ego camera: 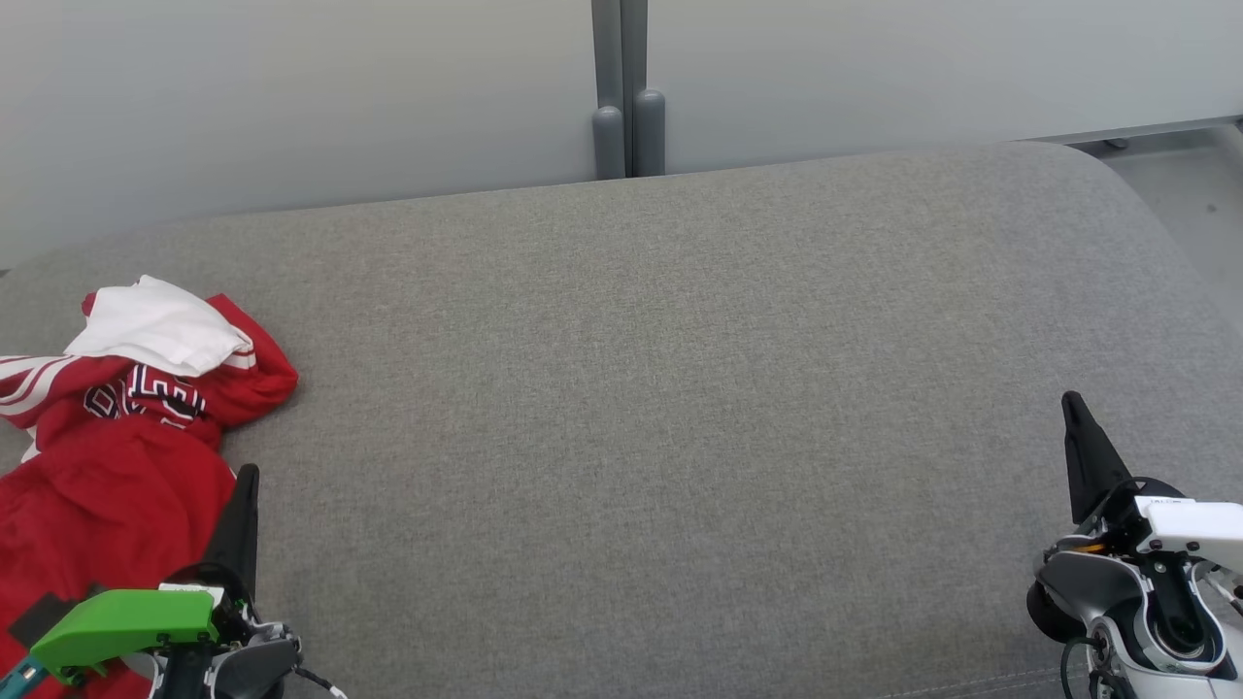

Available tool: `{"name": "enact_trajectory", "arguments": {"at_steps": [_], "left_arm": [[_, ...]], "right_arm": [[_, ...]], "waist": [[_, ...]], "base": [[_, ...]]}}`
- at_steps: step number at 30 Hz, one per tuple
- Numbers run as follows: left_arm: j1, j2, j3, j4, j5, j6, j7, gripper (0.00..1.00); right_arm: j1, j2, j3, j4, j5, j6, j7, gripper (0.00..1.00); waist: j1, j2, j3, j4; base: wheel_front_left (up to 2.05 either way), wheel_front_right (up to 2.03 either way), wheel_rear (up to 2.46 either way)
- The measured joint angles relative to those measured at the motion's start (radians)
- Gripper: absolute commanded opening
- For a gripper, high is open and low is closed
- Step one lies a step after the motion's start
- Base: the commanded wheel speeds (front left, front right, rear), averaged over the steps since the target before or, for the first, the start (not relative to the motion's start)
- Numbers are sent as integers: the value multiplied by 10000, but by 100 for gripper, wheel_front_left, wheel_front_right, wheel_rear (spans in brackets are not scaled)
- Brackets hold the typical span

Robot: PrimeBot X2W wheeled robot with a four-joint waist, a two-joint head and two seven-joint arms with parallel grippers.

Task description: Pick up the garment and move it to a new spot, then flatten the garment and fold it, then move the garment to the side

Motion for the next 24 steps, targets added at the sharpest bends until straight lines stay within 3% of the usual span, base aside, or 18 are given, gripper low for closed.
{"name": "enact_trajectory", "arguments": {"at_steps": [24], "left_arm": [[0,-2,4,0,2,0,0,0]], "right_arm": [[0,4,-6,0,-2,0,2,0]], "waist": [[0,0,0,0]], "base": [[0,0,0]]}}
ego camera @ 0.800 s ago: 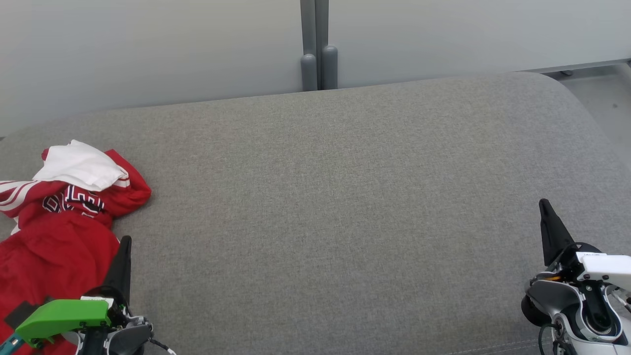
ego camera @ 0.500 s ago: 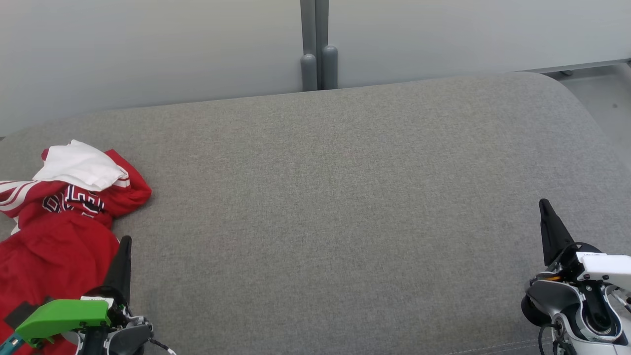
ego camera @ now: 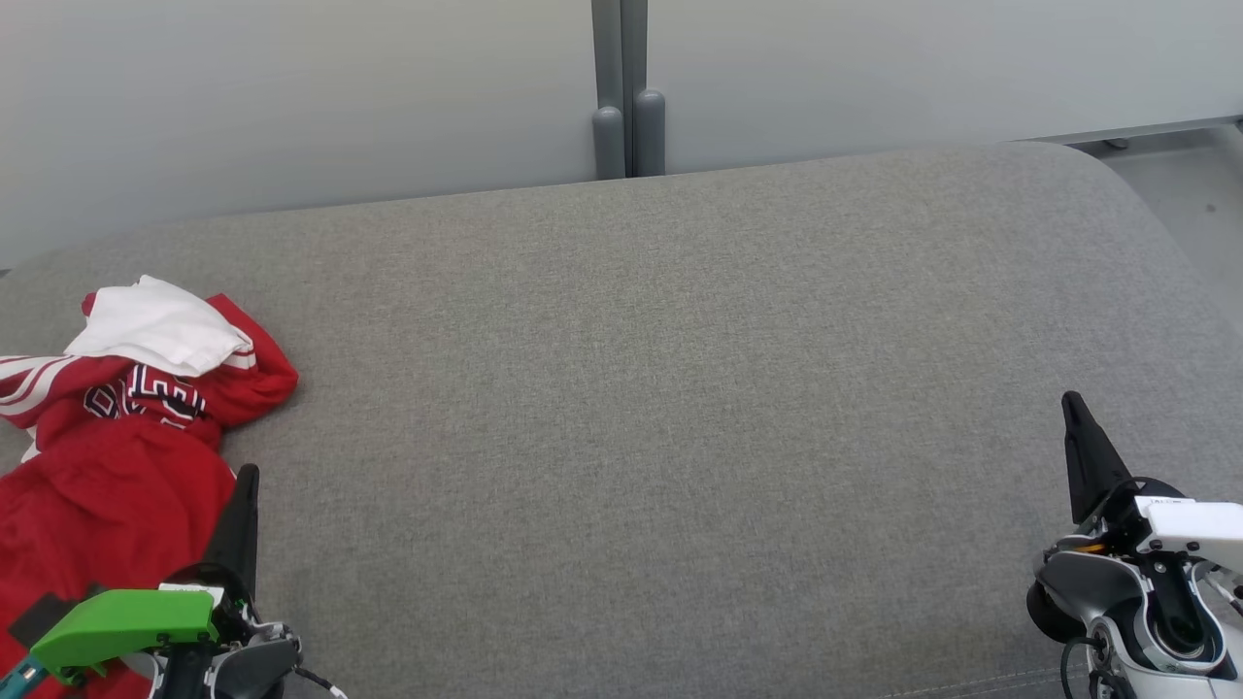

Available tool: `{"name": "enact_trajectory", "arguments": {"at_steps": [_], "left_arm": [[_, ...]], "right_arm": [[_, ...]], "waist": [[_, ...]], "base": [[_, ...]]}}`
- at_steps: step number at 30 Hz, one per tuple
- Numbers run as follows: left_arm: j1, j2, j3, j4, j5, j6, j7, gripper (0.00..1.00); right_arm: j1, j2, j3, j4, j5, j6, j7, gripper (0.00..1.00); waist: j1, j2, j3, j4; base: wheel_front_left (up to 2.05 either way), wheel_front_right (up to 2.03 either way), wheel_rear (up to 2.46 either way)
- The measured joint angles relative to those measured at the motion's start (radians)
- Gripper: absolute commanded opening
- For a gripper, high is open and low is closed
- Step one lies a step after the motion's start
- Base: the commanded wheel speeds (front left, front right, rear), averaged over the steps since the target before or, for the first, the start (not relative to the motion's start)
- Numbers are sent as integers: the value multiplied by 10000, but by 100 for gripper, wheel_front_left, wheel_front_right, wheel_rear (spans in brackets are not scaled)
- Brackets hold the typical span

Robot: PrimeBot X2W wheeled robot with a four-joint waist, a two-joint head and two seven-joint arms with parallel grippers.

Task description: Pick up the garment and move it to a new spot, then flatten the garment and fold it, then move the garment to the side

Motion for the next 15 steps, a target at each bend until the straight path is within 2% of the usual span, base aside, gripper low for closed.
{"name": "enact_trajectory", "arguments": {"at_steps": [4,5,15], "left_arm": [[0,-2,0,0,0,0,0,0],[0,-2,0,0,0,0,0,100],[521,-251,-169,512,36,21,-107,100]], "right_arm": [[0,0,0,0,0,-2,0,0],[0,2,0,0,0,0,4,100],[537,286,153,520,4,-13,-111,100]], "waist": [[0,0,0,0],[0,0,0,0],[0,0,0,0]], "base": [[0,0,0],[0,0,0],[0,0,0]]}}
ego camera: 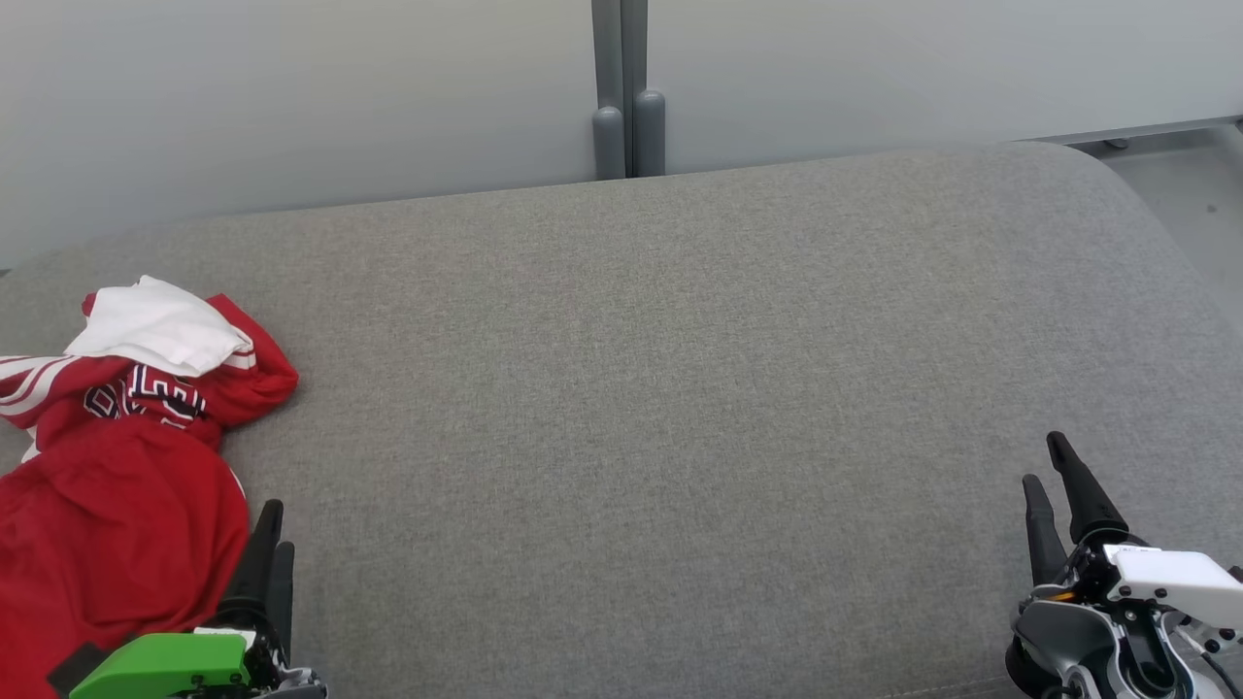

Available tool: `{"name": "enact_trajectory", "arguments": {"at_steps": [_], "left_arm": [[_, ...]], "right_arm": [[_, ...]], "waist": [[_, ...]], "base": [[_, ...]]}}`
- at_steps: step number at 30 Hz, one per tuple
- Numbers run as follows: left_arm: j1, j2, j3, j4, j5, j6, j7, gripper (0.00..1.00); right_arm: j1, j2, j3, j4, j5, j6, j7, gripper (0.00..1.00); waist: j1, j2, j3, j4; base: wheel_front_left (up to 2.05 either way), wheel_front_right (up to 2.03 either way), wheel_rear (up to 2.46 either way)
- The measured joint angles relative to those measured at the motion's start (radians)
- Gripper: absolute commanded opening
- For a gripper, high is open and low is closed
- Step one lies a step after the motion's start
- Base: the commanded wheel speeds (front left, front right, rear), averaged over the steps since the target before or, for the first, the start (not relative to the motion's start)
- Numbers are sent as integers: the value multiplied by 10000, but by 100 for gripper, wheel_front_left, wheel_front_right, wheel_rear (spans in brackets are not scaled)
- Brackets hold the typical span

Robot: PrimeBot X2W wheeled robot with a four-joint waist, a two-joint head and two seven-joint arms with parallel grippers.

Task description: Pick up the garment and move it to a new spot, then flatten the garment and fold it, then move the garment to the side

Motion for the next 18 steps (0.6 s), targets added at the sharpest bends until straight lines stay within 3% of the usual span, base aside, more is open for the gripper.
{"name": "enact_trajectory", "arguments": {"at_steps": [12,18], "left_arm": [[-2,2,-334,-140,328,4,-439,100],[-13,15,-562,-297,1127,58,-694,100]], "right_arm": [[-4,-10,351,-59,-593,-2,-426,100],[-54,-23,364,-290,-1569,-88,-635,100]], "waist": [[0,0,-20,15],[0,0,-54,22]], "base": [[0,0,0],[0,0,0]]}}
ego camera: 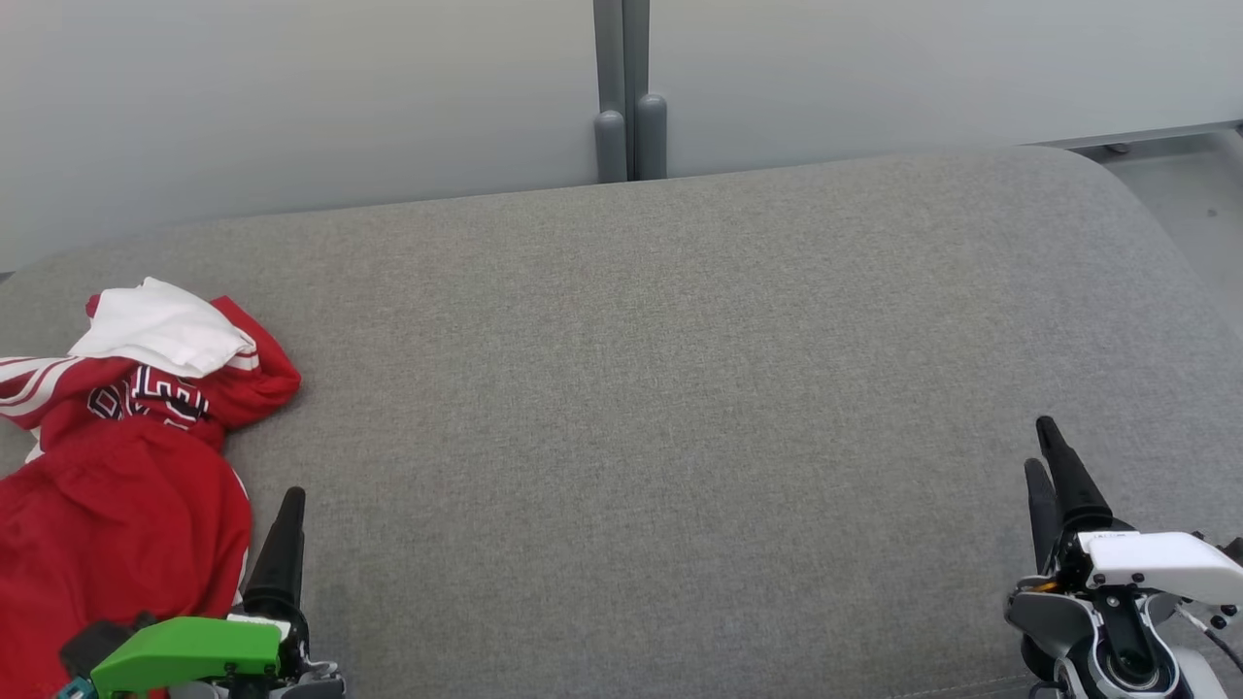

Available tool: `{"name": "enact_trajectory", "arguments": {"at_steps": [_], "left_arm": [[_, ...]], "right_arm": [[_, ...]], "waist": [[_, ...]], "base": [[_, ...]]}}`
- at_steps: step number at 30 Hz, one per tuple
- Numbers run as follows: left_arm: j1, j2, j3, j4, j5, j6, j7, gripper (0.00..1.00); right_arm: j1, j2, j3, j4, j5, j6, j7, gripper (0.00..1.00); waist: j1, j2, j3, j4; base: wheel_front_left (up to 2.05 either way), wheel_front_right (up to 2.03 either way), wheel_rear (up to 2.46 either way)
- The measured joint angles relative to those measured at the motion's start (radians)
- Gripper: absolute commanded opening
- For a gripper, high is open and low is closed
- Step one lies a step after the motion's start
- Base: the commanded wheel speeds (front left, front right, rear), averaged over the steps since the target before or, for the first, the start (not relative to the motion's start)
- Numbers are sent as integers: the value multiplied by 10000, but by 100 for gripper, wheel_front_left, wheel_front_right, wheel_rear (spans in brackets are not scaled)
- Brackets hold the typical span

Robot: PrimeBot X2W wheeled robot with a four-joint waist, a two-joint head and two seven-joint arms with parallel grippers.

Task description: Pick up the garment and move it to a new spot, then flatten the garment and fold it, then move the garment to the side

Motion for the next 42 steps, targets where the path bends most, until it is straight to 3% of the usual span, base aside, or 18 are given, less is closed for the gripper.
{"name": "enact_trajectory", "arguments": {"at_steps": [17,42], "left_arm": [[-186,194,-58,-959,3214,477,-575,100],[20,522,-928,-1820,8427,1317,-1423,100]], "right_arm": [[-61,-155,585,-955,-3400,-355,-596,100],[-61,-399,1921,-1703,-8170,-1058,-1394,100]], "waist": [[1,0,-61,40],[0,0,-48,67]], "base": [[0,0,0],[0,0,0]]}}
